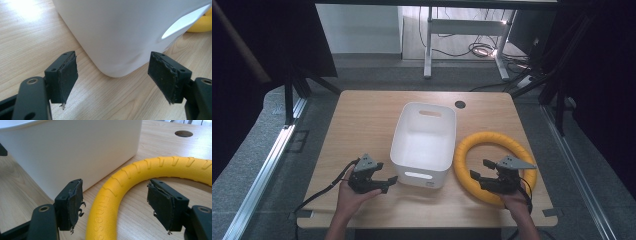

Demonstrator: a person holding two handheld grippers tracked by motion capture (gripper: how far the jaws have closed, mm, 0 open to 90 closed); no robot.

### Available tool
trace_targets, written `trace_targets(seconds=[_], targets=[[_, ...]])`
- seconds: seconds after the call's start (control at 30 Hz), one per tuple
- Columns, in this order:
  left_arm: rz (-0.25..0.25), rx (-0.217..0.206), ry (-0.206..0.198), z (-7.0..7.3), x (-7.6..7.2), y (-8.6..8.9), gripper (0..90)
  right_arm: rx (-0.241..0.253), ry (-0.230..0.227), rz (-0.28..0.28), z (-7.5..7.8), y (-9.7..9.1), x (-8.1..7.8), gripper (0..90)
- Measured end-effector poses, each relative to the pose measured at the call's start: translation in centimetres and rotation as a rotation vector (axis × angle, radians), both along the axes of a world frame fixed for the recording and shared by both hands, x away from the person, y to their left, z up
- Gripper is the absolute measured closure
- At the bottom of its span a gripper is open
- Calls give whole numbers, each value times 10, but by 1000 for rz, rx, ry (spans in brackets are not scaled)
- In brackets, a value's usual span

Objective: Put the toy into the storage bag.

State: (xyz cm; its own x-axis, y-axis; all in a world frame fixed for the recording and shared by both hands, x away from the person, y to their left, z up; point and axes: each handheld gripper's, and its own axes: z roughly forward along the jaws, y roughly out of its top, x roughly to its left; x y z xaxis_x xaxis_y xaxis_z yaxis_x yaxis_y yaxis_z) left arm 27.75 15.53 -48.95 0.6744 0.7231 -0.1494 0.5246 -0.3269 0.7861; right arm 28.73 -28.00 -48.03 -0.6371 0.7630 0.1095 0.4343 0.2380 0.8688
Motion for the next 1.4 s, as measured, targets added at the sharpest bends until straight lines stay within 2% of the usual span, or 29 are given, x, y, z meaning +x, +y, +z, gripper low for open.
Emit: trace_targets(seconds=[0.17, 0.33, 0.57, 0.73, 0.97, 1.1, 1.13, 1.2, 1.4], targets=[[-2, -2, 3, 0, 0, 0, 238, -5, 6, 1, -1, 0, 0, 293], [3, -4, -4, 1, -1, 1, 237, 19, 12, -5, 2, -2, 0, 292], [2, 1, -1, 0, 0, 0, 238, -7, 13, -2, 1, -2, 0, 303], [5, 3, 2, 0, 0, 0, 237, -4, 8, 1, 5, -3, -1, 304], [9, -5, -10, 5, -2, 2, 237, 1, 31, 7, 14, -2, 0, 307], [4, -3, -9, 5, -2, 1, 237, -27, 48, 30, 19, 1, 1, 314], [3, -1, -9, 5, -2, 0, 237, -44, 53, 49, 21, 3, 2, 319], [3, -1, -9, 5, -2, 0, 237, -113, 69, 87, 28, 10, 5, 319], [4, 2, -9, 4, -2, 1, 237, -186, 110, 137, 37, 21, 15, 321]])
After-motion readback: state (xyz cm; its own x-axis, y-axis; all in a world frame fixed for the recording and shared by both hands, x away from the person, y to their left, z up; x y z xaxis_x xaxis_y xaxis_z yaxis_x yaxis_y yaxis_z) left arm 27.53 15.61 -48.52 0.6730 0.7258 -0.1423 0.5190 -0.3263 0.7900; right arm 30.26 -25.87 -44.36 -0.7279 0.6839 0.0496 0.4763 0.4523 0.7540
